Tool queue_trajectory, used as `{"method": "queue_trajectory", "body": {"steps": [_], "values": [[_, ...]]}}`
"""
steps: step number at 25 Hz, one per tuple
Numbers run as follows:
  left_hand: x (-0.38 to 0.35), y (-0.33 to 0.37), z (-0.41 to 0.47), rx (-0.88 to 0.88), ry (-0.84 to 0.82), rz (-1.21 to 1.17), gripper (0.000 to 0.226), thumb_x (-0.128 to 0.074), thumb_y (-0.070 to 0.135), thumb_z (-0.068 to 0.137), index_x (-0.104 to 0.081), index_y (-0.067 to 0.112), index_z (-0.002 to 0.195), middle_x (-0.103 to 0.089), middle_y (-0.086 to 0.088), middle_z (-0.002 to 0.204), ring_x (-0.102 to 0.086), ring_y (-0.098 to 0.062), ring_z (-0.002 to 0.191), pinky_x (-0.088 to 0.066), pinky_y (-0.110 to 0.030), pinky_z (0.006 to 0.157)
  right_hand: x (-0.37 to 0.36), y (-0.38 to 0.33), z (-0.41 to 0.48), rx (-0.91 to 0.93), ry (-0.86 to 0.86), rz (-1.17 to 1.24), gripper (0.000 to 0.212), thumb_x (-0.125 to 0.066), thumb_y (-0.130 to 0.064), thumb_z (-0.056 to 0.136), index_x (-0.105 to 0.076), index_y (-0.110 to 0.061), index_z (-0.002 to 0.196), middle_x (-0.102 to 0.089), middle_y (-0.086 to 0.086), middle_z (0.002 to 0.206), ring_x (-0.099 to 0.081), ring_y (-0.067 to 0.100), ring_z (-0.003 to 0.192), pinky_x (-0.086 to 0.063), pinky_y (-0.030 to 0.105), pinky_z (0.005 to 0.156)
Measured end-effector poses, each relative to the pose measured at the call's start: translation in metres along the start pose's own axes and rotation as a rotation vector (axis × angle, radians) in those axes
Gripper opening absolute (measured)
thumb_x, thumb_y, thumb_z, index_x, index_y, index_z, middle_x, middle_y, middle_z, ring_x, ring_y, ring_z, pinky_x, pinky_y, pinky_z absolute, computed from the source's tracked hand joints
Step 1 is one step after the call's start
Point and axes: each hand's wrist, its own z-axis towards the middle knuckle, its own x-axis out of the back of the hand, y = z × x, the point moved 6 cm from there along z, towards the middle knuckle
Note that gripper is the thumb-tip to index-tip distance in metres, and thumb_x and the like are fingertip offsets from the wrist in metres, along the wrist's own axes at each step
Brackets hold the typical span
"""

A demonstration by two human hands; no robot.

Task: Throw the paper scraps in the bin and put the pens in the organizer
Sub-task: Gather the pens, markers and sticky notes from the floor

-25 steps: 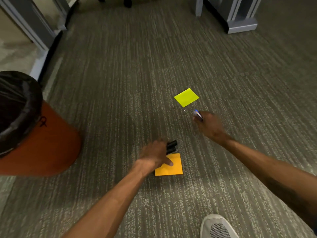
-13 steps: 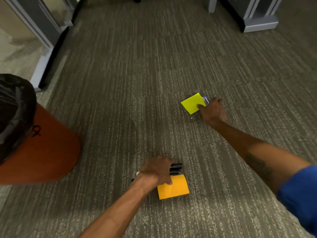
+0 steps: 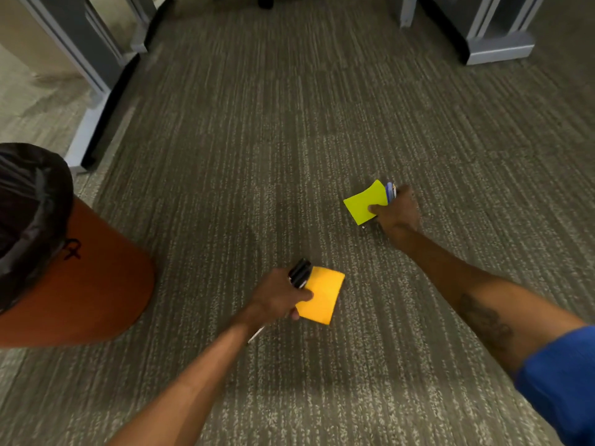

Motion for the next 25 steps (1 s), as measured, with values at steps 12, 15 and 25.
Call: {"method": "queue_trajectory", "body": {"steps": [12, 15, 25], "values": [[0.023, 0.070, -0.017, -0.160, 0.181, -0.288, 0.027, -0.080, 0.019, 0.081, -0.068, 0.010, 0.103, -0.069, -0.003, 0.071, -0.061, -0.013, 0.038, -0.044, -0.019, 0.038, 0.028, -0.021, -0.082, 0.136, -0.191, 0.489, 0.025, -0.072, 0.001, 0.080, -0.063, 0.004, 0.103, -0.071, 0.021, 0.097, -0.067, 0.026, 0.080, -0.056, 0.032, 0.067], [0.032, 0.093, -0.030, -0.207, 0.206, -0.308, 0.030, -0.083, 0.020, 0.077, -0.067, 0.007, 0.098, -0.069, -0.005, 0.073, -0.062, -0.015, 0.041, -0.045, -0.021, 0.039, 0.045, -0.035, -0.099, 0.127, -0.197, 0.470, 0.017, -0.072, -0.002, 0.080, -0.061, -0.016, 0.082, -0.068, -0.012, 0.065, -0.058, -0.001, 0.052, -0.042, 0.013, 0.043], [0.057, 0.169, -0.113, -0.101, 0.185, -0.293, 0.032, -0.088, 0.031, 0.068, -0.067, 0.014, 0.087, -0.072, -0.004, 0.081, -0.063, -0.017, 0.046, -0.052, -0.029, 0.048, 0.136, -0.117, -0.179, 0.032, -0.308, 0.512, 0.012, -0.065, -0.009, 0.084, -0.062, -0.021, 0.085, -0.068, -0.010, 0.060, -0.056, -0.002, 0.044, -0.038, 0.015, 0.036]]}}
